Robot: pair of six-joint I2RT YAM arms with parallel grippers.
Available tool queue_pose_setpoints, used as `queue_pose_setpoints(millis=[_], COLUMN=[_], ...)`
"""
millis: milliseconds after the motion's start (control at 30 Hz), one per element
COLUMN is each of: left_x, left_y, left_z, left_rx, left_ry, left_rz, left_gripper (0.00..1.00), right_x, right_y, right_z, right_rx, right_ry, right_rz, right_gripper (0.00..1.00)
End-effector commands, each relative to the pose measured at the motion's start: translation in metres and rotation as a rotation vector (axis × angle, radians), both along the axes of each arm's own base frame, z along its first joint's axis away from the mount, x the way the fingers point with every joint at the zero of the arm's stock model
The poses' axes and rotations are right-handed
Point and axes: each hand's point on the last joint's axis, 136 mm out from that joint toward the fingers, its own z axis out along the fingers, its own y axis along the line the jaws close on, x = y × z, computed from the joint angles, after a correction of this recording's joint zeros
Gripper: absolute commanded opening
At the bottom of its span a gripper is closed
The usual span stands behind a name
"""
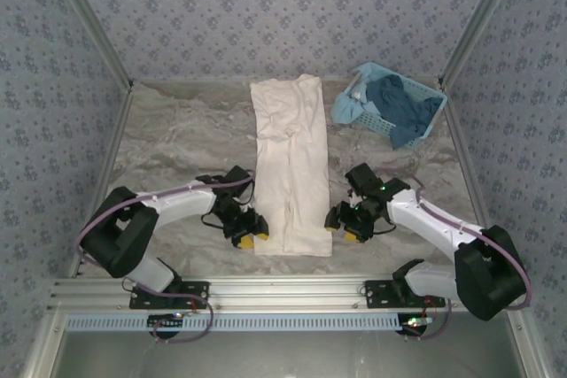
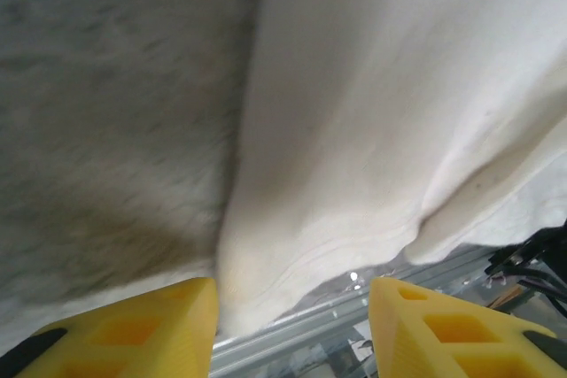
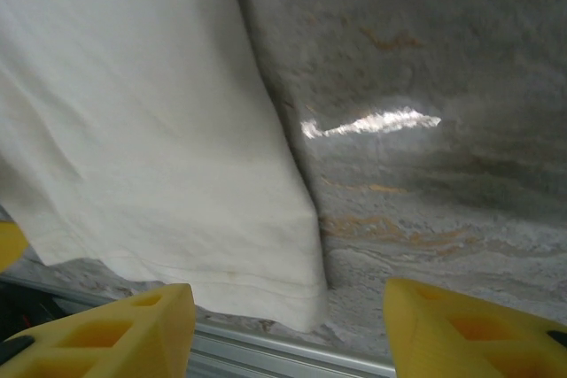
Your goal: Fold and stack the t-shirts
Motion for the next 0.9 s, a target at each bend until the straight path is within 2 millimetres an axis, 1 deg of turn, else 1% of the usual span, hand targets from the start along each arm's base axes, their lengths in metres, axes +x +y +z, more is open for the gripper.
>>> queue_pose_setpoints(millis=[0,67,100,133,233,367,533,600,667,767,867], left_x=[0.006,0.005,0.002,0.0,-0.007,-0.018,-0.028,-0.03,-0.033,-0.037,-0.042], left_y=[-0.018,-0.027,-0.03,-0.03,-0.023,-0.01,-0.001,0.001,0.003,0.006,0.01], left_z=[-0.011,-0.018,-0.021,-0.024,-0.028,-0.026,-0.024,-0.023,-0.024,-0.025,-0.024], left_rx=[-0.02,-0.031,-0.028,-0.016,0.007,0.022,0.027,0.026,0.026,0.029,0.027], left_ry=[-0.009,-0.005,0.003,0.008,0.012,0.018,0.033,0.035,0.038,0.042,0.047], left_rz=[0.011,0.001,-0.011,-0.021,-0.013,-0.007,-0.002,0.003,0.003,0.001,-0.001], left_gripper=[0.43,0.35,0.28,0.19,0.0,0.0,0.0,0.0,0.0,0.0,0.0], right_x=[-0.013,-0.017,-0.018,-0.018,-0.017,-0.021,-0.032,-0.035,-0.035,-0.034,-0.028], right_y=[0.006,0.008,0.01,0.012,0.017,0.017,0.014,0.015,0.015,0.012,0.012], right_z=[-0.005,-0.008,-0.011,-0.012,-0.018,-0.029,-0.036,-0.037,-0.04,-0.043,-0.041], right_rx=[0.023,0.033,0.042,0.051,0.063,0.046,0.016,0.016,0.016,-0.001,-0.007], right_ry=[0.047,0.057,0.059,0.058,0.047,0.063,0.095,0.099,0.096,0.092,0.069], right_rz=[-0.008,-0.019,-0.028,-0.037,-0.057,-0.083,-0.094,-0.096,-0.099,-0.101,-0.093], right_gripper=[0.61,0.61,0.62,0.62,0.62,0.61,0.51,0.49,0.42,0.28,0.1])
